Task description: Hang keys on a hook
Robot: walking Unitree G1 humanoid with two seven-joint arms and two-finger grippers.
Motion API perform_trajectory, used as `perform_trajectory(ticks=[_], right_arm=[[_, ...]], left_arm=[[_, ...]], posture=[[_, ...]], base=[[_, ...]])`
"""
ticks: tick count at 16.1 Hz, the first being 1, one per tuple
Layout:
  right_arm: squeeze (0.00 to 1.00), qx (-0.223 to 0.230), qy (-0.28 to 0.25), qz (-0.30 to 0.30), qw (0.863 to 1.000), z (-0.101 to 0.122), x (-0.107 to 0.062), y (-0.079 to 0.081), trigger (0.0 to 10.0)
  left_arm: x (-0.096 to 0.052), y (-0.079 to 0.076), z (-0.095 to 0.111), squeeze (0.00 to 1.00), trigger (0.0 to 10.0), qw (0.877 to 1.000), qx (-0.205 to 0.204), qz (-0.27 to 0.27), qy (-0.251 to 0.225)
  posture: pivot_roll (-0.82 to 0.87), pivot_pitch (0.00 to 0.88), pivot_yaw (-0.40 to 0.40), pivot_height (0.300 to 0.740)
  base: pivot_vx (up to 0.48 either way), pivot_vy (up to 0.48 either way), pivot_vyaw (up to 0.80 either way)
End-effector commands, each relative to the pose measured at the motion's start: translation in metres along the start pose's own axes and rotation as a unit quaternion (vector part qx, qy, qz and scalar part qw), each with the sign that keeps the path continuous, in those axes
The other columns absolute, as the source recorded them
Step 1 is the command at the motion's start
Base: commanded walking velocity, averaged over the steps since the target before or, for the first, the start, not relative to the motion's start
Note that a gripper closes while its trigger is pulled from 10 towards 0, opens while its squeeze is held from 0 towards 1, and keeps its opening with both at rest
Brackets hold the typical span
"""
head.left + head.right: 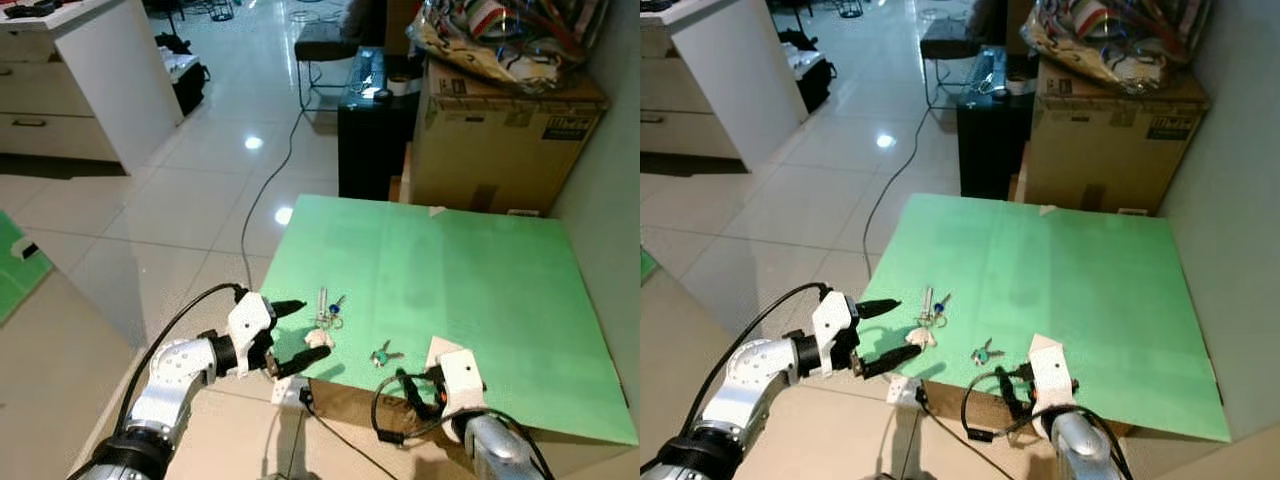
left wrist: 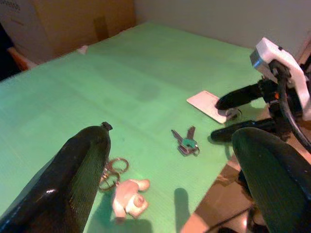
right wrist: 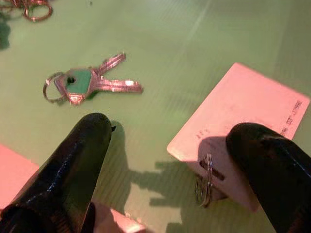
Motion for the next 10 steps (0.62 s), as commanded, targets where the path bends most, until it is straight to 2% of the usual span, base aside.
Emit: perform_trajectory(ticks=[1, 7, 8, 10], right_arm=[[0.00, 0.007, 0.009, -0.003, 1.000, -0.006, -0.001, -0.001, 10.0], [0.00, 0.010, 0.035, -0.002, 0.999, -0.023, -0.002, 0.001, 10.0], [0.00, 0.014, 0.036, -0.006, 0.999, -0.024, -0.002, 0.000, 0.0], [0.00, 0.012, 0.043, -0.008, 0.999, -0.026, -0.002, -0.001, 0.0]], left_arm=[[-0.002, -0.002, 0.000, 0.00, 10.0, 1.000, 0.004, -0.008, 0.004], [0.000, -0.006, 0.002, 0.00, 10.0, 1.000, 0.000, -0.013, -0.001], [0.001, -0.006, 0.002, 0.00, 10.0, 1.000, -0.001, -0.012, -0.001], [0.001, -0.007, 0.002, 0.00, 10.0, 1.000, -0.001, -0.010, -0.002]], posture=[[-0.10, 0.040, 0.123, 0.740], [-0.10, 0.041, 0.120, 0.740], [-0.10, 0.044, 0.117, 0.740], [-0.11, 0.048, 0.112, 0.740]], base=[[0.000, 0.000, 0.00], [0.000, 0.000, 0.00], [0.000, 0.000, 0.00], [0.000, 0.000, 0.00]])
Point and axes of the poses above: a point about 5 cm out from each wrist's last joint towards the gripper, its own x axis pointing out of the wrist towards the gripper, its own z axis along the axis of the wrist's last joint, y = z × x, the point moved 6 cm from there along x, pointing out of the wrist towards the gripper, and after that the axes turned 6 degrees about x, right-handed, at the moved point
